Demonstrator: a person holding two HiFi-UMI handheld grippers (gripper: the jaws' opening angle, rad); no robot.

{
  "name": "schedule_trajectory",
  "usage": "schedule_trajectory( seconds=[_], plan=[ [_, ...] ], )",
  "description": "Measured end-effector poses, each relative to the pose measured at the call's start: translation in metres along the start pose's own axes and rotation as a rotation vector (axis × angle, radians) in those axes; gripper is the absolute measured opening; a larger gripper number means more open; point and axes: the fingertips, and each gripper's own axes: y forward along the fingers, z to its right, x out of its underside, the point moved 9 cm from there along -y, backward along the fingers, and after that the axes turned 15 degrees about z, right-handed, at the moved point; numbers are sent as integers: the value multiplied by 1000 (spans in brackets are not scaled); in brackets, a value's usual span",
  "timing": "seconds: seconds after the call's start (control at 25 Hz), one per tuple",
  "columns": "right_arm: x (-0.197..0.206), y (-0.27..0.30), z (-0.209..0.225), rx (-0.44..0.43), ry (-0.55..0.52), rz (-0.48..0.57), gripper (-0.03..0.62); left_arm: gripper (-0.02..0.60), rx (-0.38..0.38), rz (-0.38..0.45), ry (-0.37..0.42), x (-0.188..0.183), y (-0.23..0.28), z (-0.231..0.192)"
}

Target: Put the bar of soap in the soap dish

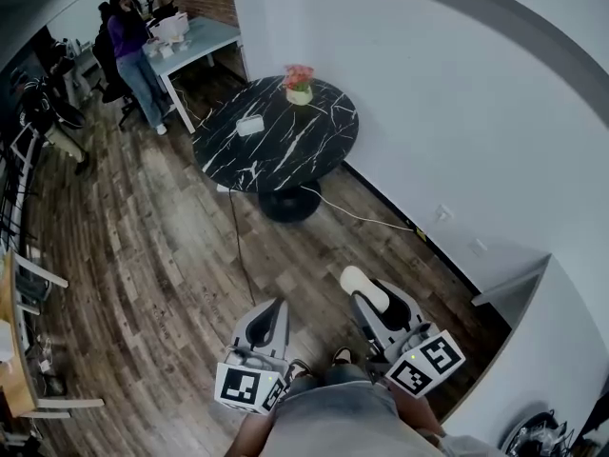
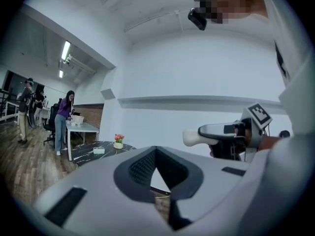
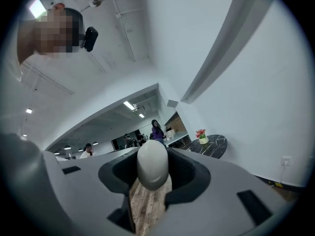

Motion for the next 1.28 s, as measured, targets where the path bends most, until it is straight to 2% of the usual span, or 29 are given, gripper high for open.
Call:
schedule_trajectory(
  seconds=[0.32,0.56,0.76,1.0,1.28],
  plan=[
    [4,17,5,-62,-19,-1,160,2,-22,24,35,-4,29,13],
    [10,16,19,-74,69,-5,158,2,-28,-6,33,5,39,26],
    [13,15,30,-82,88,-27,158,2,-33,-20,27,10,46,33],
    [16,26,36,-96,88,-42,158,2,-47,-28,24,13,55,25],
    [24,60,41,-104,69,-57,158,2,-40,-20,6,20,77,-3]
  ],
)
